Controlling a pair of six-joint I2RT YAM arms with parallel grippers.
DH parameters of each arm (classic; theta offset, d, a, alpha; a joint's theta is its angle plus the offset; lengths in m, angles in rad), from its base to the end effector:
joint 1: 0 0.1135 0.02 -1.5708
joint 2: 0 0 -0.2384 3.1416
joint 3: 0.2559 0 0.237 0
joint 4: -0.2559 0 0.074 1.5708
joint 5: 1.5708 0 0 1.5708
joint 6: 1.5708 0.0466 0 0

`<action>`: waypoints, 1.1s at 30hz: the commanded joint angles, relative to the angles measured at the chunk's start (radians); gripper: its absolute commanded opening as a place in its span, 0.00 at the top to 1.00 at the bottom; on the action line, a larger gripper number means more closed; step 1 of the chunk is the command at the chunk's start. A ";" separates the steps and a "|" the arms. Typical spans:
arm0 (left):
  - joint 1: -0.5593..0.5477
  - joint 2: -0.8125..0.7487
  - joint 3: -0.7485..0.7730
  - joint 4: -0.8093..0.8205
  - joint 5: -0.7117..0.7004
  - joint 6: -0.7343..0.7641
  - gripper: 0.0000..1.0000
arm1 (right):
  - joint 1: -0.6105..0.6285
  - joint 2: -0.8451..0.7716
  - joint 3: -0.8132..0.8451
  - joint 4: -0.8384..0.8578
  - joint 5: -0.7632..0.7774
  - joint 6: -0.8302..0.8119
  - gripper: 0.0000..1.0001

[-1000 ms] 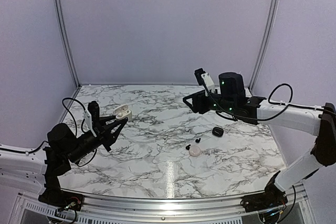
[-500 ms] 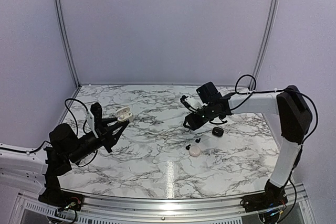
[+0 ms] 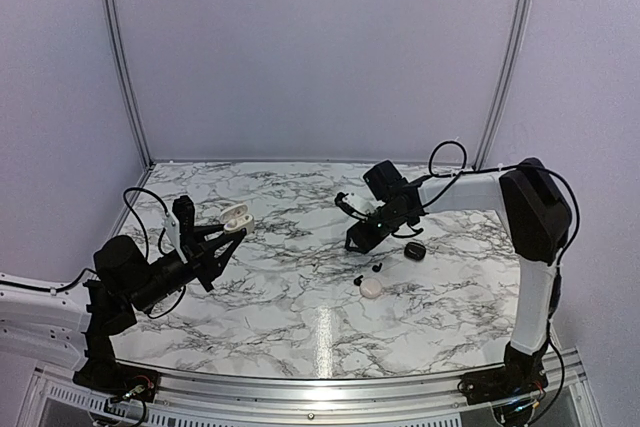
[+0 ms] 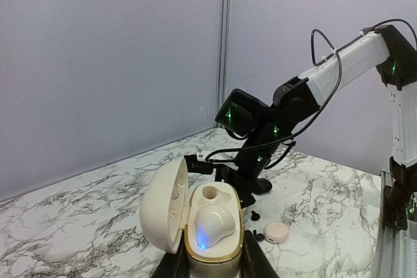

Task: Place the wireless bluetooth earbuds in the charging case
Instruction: Move the right earbud to the center of the board.

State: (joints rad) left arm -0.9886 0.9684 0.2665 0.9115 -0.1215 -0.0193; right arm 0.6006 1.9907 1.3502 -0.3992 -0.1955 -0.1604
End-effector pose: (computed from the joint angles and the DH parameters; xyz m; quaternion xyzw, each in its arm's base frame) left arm 0.1237 -0.1776 0.2327 0.2509 0.5777 -0.3412 0.6978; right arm 0.3228 0.2321 0.1390 -0.3804 0.8821 0.1489 0.2343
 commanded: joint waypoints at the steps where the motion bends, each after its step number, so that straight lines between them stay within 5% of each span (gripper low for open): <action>1: -0.001 -0.005 0.023 0.006 0.002 0.001 1.00 | -0.022 0.025 0.033 -0.030 -0.047 -0.007 0.45; 23: -0.002 0.010 0.033 0.006 0.004 0.005 1.00 | 0.004 -0.074 -0.054 -0.079 -0.160 0.012 0.52; 33: -0.002 0.005 0.033 0.006 0.003 0.009 1.00 | -0.007 0.000 0.086 -0.188 -0.031 -0.055 0.54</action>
State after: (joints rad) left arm -0.9886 0.9794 0.2665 0.9112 -0.1215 -0.0189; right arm 0.5961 1.9404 1.3415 -0.5137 -0.3050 -0.1692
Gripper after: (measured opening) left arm 0.235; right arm 0.464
